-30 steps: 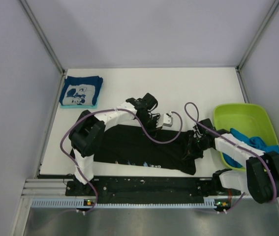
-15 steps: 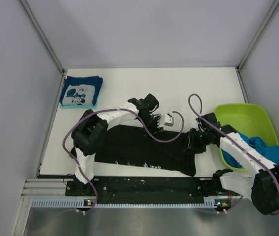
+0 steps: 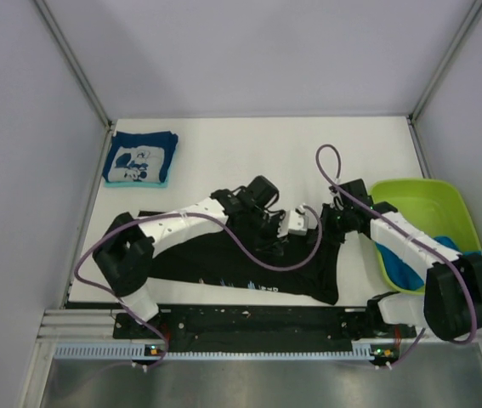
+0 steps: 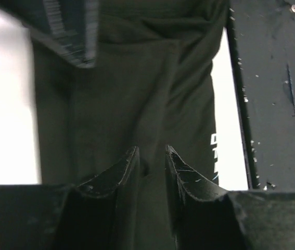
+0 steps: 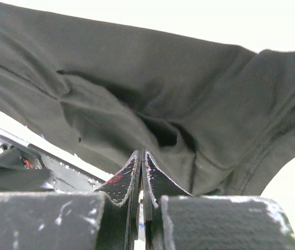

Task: Fold and stack the t-shirts
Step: Fold the other side of the tshirt into a rectangle

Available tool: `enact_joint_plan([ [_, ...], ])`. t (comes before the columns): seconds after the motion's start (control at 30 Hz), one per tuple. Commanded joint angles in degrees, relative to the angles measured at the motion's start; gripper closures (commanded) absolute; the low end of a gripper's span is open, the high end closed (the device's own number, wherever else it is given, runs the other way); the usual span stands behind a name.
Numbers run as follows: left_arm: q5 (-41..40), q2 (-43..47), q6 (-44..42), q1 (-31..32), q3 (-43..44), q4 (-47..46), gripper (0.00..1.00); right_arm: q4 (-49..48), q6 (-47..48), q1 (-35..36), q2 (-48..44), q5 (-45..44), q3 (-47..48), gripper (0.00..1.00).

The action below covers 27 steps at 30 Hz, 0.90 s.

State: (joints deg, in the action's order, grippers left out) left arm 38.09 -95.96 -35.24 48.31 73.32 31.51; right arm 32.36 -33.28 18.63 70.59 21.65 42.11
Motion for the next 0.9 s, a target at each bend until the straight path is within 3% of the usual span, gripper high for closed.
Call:
enact_joint_plan([
  [0.0, -4.05, -4.05, 2.19, 4.59, -4.41, -8.64, 0.71, -8.71, -1.09, 0.44, 5.07, 0.94, -1.41, 1.00],
  [0.17, -11.54, -7.31, 1.41, 4.68, -6.34, -12.43, 0.77, -10.38, -1.26, -0.61, 10.27, -2.31, -2.55, 1.00],
  [0.5, -9.44, -5.90, -5.97, 6.00, -11.00, -4.26, 0.76, -11.35, 1.46, -2.55, 16.07, -5.30, -1.77, 1.00],
  [0.63, -7.77, -4.50, -6.24, 6.00, -8.91, -1.81, 0.72, -9.60, 3.13, -2.64, 13.44, -6.00, -0.10, 1.00],
  [0.7, -6.80, -3.36, -6.76, 6.00, -6.27, 1.17, 0.64, -7.15, 4.44, -2.55, 10.82, -6.18, 1.39, 1.00],
  [0.87, -0.49, -0.63, -4.23, 2.76, -0.21, 4.09, 0.58, -0.12, 6.82, -1.32, 2.21, -9.60, 4.56, 0.91],
])
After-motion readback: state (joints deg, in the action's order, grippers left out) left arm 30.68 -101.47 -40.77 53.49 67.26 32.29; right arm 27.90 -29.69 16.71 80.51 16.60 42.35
